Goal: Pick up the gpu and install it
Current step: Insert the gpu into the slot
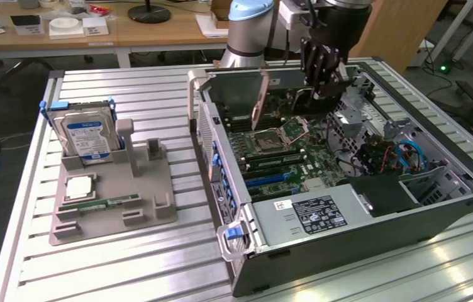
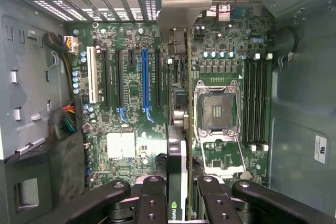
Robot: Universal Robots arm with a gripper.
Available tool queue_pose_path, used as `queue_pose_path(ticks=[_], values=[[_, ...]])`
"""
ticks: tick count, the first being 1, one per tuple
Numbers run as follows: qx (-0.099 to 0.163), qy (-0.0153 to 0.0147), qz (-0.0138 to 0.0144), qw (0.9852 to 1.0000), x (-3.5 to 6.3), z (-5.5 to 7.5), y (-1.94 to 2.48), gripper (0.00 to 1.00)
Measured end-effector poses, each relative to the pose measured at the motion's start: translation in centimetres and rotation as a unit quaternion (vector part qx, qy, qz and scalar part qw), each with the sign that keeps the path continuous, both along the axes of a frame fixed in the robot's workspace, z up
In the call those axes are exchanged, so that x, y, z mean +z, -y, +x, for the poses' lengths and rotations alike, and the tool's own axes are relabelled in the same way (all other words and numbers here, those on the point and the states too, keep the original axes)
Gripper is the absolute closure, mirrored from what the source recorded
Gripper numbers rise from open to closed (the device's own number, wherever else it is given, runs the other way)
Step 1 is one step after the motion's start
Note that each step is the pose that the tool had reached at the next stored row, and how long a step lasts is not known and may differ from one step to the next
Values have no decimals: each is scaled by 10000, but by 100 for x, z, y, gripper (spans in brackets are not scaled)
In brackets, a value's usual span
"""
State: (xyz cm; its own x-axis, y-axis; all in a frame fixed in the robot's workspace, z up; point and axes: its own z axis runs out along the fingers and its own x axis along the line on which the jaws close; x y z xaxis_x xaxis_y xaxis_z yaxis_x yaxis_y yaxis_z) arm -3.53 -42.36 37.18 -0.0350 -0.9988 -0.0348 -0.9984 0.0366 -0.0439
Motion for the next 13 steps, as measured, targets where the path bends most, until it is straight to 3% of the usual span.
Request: queue_pose_path(ticks=[2,7,13], values=[[0,-3,0,10000,-16,-8,1,73],[0,-6,0,10000,-44,-9,50,73],[0,-10,0,10000,-102,-38,55,73]])
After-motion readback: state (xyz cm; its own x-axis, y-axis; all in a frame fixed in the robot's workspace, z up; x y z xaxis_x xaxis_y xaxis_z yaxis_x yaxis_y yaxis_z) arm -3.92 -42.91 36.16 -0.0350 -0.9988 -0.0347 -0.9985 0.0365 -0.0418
